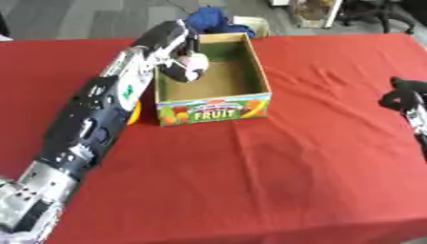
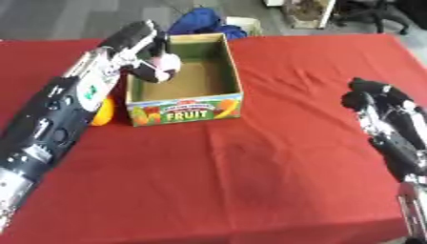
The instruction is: Pick up objects on the table and place them in the box.
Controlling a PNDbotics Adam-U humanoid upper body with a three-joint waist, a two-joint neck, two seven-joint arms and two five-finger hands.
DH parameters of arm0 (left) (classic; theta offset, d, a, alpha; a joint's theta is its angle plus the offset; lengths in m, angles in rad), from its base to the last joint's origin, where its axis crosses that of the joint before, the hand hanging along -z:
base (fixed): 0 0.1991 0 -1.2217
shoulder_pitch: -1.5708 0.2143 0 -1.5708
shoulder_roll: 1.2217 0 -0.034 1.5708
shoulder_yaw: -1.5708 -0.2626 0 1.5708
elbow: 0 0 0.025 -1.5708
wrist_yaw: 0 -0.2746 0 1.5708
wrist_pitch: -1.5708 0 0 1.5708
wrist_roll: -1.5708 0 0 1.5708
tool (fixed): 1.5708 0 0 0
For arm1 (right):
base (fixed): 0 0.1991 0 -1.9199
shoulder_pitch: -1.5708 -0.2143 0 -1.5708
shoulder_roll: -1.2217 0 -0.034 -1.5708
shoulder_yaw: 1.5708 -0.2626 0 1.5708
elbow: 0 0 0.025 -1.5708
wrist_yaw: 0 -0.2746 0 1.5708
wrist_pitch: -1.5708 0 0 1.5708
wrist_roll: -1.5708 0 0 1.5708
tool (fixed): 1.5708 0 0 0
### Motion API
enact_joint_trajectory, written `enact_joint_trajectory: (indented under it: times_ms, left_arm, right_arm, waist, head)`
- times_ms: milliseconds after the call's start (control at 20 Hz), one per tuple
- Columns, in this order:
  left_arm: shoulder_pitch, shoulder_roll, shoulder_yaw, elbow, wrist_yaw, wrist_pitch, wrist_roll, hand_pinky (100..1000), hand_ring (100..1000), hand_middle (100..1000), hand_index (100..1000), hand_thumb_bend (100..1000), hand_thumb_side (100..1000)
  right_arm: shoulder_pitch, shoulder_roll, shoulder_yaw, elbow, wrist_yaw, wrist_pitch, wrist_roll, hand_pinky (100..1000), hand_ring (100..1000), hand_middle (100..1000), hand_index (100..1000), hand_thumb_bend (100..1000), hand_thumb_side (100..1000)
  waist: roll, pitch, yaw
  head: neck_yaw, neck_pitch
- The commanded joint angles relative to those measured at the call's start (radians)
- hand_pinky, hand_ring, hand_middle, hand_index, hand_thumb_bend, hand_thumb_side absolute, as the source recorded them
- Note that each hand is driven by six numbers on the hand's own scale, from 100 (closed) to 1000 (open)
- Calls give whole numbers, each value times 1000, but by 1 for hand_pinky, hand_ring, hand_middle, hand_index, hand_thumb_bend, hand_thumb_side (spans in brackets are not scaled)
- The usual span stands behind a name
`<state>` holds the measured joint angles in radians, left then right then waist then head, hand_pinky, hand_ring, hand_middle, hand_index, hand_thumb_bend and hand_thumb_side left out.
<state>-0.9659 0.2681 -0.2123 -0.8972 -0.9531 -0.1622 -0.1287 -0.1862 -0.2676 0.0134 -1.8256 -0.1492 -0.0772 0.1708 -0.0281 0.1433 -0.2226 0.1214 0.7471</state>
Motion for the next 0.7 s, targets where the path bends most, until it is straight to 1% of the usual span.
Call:
enact_joint_trajectory:
  times_ms: [50, 100, 150, 250, 300, 350, 500, 600, 700]
  left_arm:
    - [-15, 5, 5, -2, -8, -14, -16, 582, 517, 500, 641, 793, 100]
    - [-13, 4, 7, -2, -5, -16, -23, 593, 535, 527, 655, 820, 128]
    - [-11, 4, 11, -4, 1, -16, -27, 609, 559, 559, 677, 833, 192]
    - [-7, 7, 17, -18, 20, -15, -24, 630, 590, 607, 718, 859, 282]
    - [-6, 10, 19, -28, 35, -13, -22, 630, 590, 607, 718, 859, 282]
    - [-5, 13, 22, -41, 52, -11, -21, 635, 596, 622, 734, 872, 308]
    - [-3, 35, 28, -106, 118, -2, -26, 647, 608, 639, 755, 880, 321]
    - [4, 62, 30, -166, 168, 7, -35, 651, 611, 640, 760, 882, 315]
    - [16, 93, 35, -229, 221, 24, -48, 645, 599, 621, 757, 878, 296]
  right_arm:
    - [-14, -9, -2, -10, -6, -3, 4, 819, 1000, 588, 739, 100, 431]
    - [-14, -8, -2, -10, -6, -3, 4, 819, 1000, 588, 739, 100, 431]
    - [-14, -8, -2, -10, -6, -3, 5, 819, 1000, 588, 739, 100, 431]
    - [-14, -7, -2, -10, -6, -3, 5, 819, 1000, 587, 739, 100, 431]
    - [-14, -7, -3, -9, -6, -3, 5, 819, 1000, 587, 739, 100, 431]
    - [-13, -7, -3, -9, -6, -3, 5, 818, 1000, 587, 739, 100, 431]
    - [-12, -8, -5, -9, -5, -3, 4, 819, 1000, 587, 739, 100, 432]
    - [-12, -8, -6, -8, -4, -4, 4, 819, 1000, 587, 739, 100, 432]
    - [-10, -10, -8, -8, -3, -4, 3, 819, 1000, 587, 739, 100, 433]
  waist:
    - [-2, -12, -1]
    - [-2, -12, 0]
    - [-2, -12, 0]
    - [-3, -12, 2]
    - [-3, -12, 3]
    - [-4, -13, 4]
    - [-3, -14, 9]
    - [-2, -15, 14]
    - [-1, -16, 19]
  head:
    - [1, -7]
    - [0, -8]
    - [-1, -8]
    - [-2, -10]
    - [-2, -10]
    - [-1, -11]
    - [-3, -13]
    - [-8, -13]
    - [-12, -12]
